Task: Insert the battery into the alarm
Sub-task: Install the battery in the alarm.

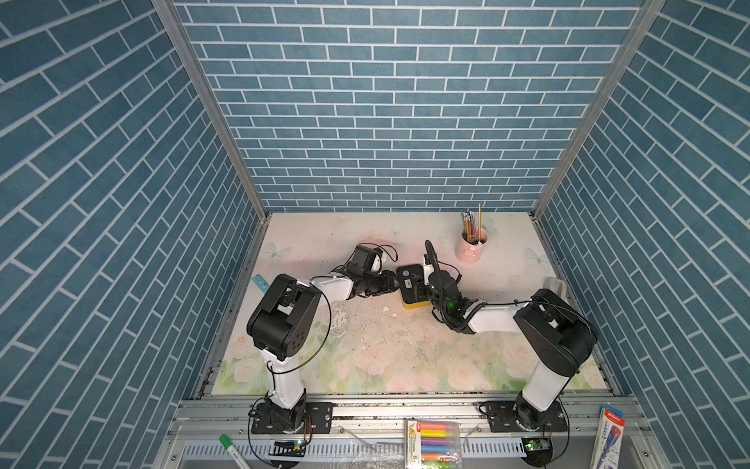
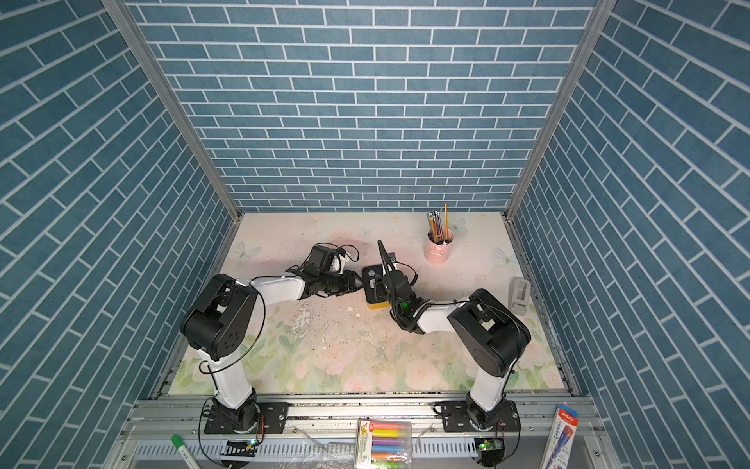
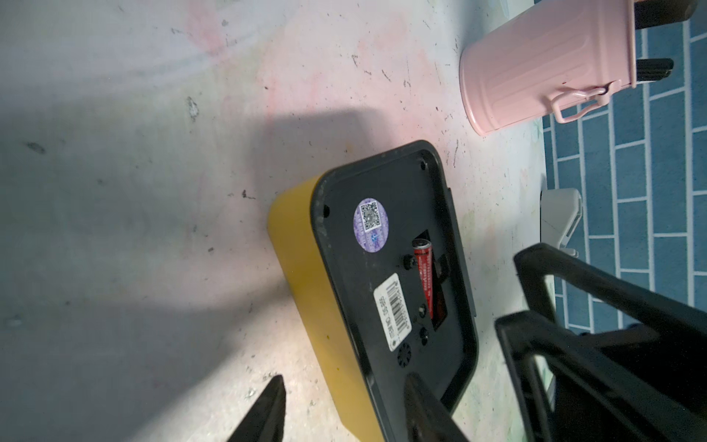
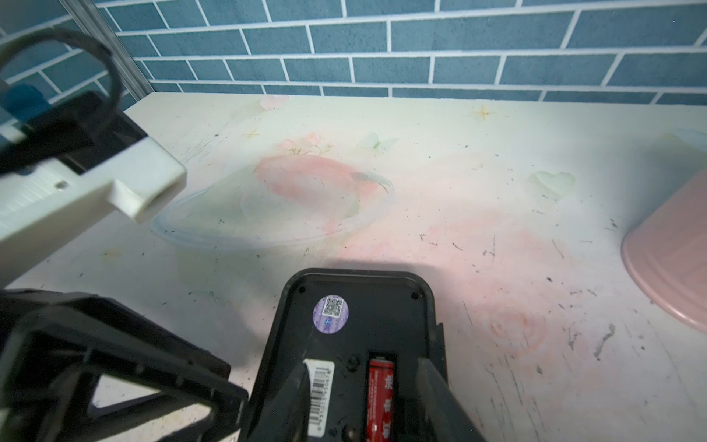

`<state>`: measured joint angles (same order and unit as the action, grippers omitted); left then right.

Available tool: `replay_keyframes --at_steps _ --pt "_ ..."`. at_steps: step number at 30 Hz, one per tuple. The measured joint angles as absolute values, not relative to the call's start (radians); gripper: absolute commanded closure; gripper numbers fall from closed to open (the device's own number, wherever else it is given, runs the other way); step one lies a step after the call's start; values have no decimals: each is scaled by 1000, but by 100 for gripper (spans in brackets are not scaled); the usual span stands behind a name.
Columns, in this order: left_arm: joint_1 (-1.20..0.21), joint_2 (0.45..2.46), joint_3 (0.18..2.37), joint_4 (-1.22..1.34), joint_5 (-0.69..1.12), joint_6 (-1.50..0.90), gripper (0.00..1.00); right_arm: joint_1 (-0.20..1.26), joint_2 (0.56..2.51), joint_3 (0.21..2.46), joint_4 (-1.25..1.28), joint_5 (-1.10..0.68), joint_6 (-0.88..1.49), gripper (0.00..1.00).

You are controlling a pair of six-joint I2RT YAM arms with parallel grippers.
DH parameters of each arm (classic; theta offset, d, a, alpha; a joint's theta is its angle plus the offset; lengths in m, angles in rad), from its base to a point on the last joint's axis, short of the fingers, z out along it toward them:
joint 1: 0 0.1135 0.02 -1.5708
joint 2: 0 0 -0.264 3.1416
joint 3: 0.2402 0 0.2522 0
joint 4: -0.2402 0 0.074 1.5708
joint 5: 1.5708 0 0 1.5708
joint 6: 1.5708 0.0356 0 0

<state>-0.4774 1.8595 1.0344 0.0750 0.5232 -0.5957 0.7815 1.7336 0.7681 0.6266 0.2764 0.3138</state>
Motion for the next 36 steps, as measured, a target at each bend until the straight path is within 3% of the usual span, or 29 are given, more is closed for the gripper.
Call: replay_keyframes --at_steps 17,36 --pt "-478 1867 1091 65 513 -583 48 649 1661 1024 38 65 324 75" --pt "-478 1930 1100 65 513 -583 57 609 1825 1174 -155 -136 398 83"
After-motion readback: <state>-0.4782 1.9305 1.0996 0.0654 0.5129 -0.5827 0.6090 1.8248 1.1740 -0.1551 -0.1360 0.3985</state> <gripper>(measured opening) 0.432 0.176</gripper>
